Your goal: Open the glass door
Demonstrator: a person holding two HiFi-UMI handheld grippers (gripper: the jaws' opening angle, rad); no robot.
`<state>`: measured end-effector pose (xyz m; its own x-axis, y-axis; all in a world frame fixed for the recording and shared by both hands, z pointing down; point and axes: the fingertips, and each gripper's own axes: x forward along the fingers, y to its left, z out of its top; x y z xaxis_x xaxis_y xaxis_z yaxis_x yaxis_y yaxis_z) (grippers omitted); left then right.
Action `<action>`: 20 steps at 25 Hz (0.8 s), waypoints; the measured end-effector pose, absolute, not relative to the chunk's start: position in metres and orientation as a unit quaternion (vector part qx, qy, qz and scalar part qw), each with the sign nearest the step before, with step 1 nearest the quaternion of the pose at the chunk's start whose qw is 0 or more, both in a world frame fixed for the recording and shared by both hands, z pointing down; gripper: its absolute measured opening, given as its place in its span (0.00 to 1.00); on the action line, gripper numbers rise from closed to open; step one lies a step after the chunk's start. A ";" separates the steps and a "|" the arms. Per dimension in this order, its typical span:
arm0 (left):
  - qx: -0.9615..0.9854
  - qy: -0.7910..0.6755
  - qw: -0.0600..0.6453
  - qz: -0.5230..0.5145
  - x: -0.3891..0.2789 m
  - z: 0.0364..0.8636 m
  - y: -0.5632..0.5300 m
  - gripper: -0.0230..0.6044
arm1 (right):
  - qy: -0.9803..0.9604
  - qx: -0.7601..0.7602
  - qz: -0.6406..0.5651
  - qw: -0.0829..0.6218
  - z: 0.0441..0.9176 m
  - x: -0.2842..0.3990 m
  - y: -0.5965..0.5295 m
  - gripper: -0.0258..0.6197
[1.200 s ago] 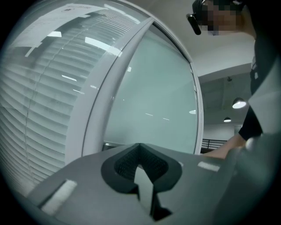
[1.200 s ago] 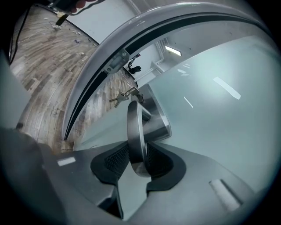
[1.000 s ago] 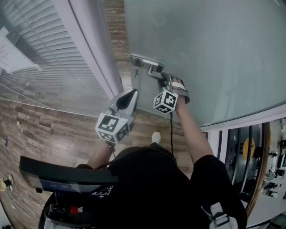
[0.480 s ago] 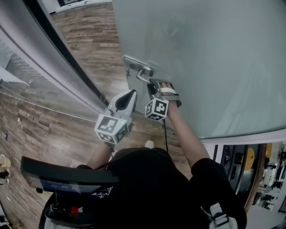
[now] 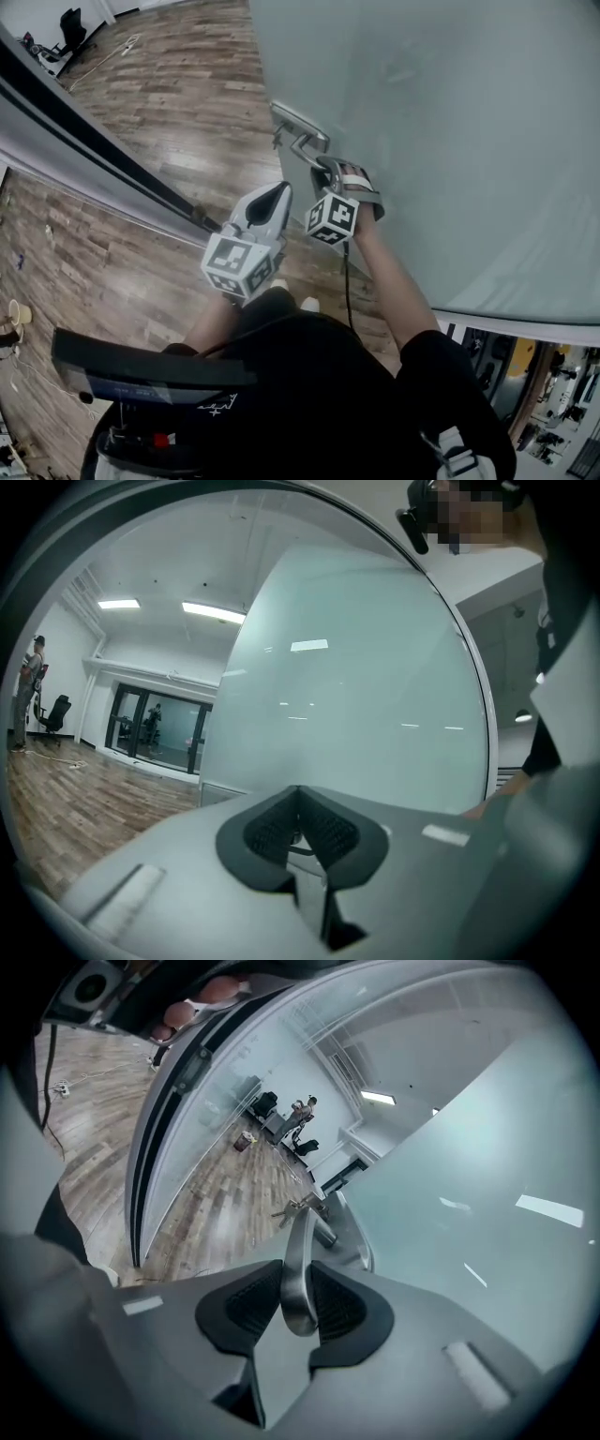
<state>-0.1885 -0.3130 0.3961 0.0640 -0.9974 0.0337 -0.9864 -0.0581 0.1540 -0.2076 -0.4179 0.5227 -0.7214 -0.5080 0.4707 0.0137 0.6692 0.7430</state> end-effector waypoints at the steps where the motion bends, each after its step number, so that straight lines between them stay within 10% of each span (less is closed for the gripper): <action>1: 0.725 -0.684 0.071 -0.039 -0.190 0.396 -0.318 0.04 | -0.846 0.149 -0.378 0.344 0.521 -0.209 -0.425 0.19; 20: 0.785 -0.611 0.080 -0.060 -0.214 0.396 -0.474 0.04 | -0.833 0.240 -0.320 0.382 0.525 -0.192 -0.566 0.19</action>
<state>-0.2139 -0.4741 0.3955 0.2460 -0.9693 0.0035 -0.9500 -0.2404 0.1994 -0.1918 -0.5663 0.5250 -0.5932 -0.6446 0.4823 -0.1558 0.6797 0.7167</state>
